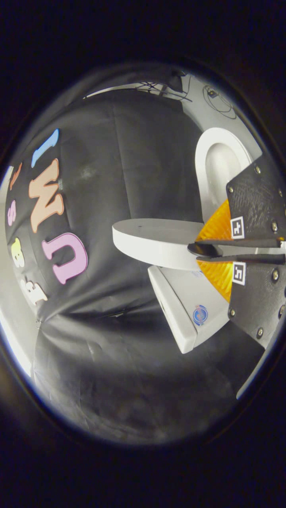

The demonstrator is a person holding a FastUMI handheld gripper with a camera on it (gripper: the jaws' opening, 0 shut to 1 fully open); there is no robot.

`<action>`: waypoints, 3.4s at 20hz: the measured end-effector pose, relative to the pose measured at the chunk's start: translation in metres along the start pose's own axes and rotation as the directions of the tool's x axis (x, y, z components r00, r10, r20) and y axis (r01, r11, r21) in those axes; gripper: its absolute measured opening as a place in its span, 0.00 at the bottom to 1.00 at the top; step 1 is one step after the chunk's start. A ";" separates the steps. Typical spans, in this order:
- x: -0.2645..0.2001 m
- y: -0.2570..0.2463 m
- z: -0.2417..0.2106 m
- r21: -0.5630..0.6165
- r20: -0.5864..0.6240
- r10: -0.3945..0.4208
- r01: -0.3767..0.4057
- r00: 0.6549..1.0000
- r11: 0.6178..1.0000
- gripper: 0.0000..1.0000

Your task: Open the toilet lid.

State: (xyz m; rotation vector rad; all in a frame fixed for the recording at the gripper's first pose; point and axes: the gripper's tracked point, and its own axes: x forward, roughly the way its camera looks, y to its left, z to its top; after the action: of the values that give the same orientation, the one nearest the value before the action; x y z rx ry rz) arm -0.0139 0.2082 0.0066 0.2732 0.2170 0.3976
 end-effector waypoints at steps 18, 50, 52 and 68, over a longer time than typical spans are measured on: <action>0.027 0.061 -0.004 -0.038 0.041 0.111 -0.109 0.993 0.993 0.07; 0.031 0.109 -0.021 -0.016 -0.039 0.258 -0.258 0.965 0.966 0.30; 0.028 0.106 -0.021 -0.028 -0.051 0.250 -0.252 0.967 0.967 0.41; -0.017 0.059 0.022 -0.071 0.003 0.174 -0.173 0.985 0.982 0.88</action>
State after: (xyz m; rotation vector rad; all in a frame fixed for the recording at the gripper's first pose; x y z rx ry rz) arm -0.0445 0.2487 0.0483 0.2249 0.1698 0.5753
